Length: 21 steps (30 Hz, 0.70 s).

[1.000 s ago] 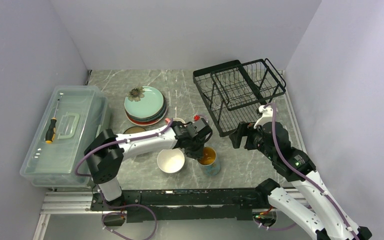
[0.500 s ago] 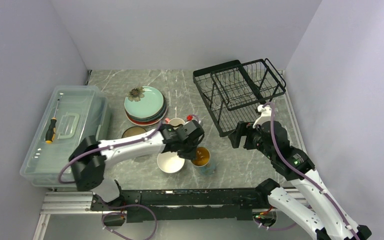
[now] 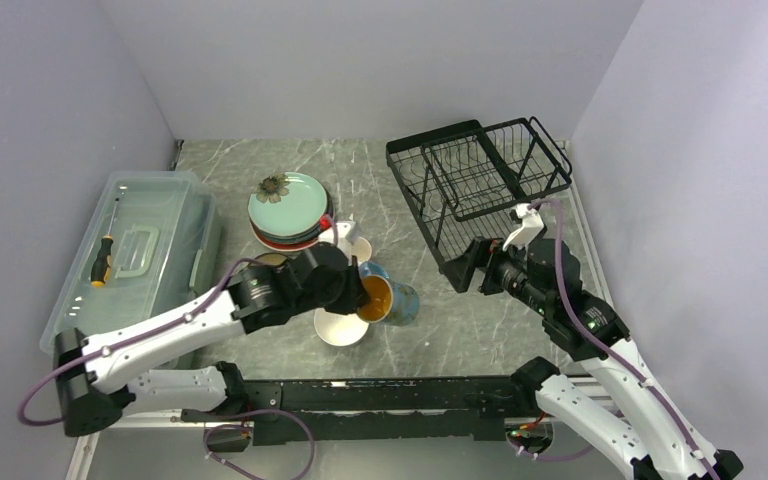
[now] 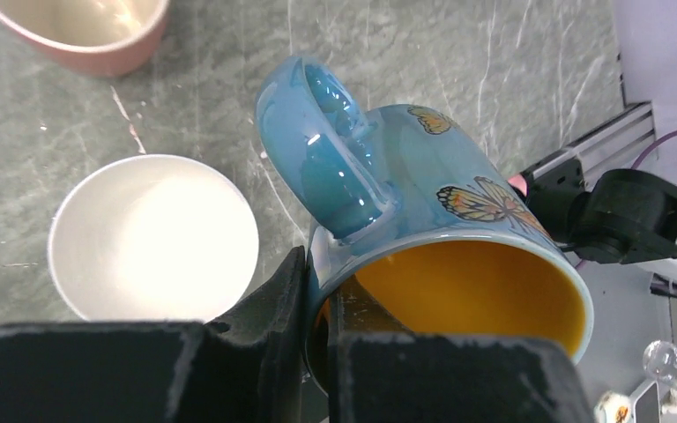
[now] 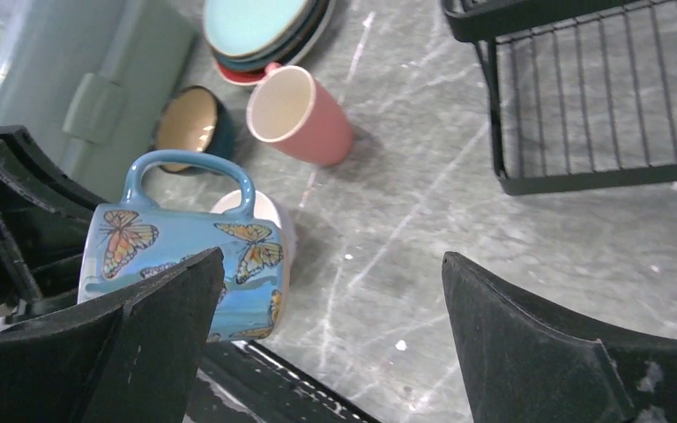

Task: Load the mixed dishes into the dish rack
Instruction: Pick up the cup at the center of the board, then turn the cup upside down in the dish rack.

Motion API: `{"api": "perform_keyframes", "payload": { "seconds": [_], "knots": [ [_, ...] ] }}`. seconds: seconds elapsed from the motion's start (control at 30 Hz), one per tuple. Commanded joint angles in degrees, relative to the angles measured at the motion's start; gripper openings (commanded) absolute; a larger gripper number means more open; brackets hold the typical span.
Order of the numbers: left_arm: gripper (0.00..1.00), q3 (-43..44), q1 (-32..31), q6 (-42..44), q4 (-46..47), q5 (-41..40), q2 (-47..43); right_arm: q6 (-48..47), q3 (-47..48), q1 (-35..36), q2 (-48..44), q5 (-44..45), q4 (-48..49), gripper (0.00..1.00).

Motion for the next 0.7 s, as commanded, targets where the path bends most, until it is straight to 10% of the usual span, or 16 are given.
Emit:
{"api": "perform_keyframes", "payload": {
  "seconds": [0.0,0.67],
  "knots": [
    [0.0,-1.6,-0.2,0.2,8.2,-5.7,-8.7,5.0,-0.3,0.2,-1.3,-6.1,9.4,0.99],
    [0.0,-18.5,-0.2,8.9,29.8,-10.5,-32.5,31.5,-17.2,0.2,-3.1,-20.9,41.3,1.0]
  ]
}}
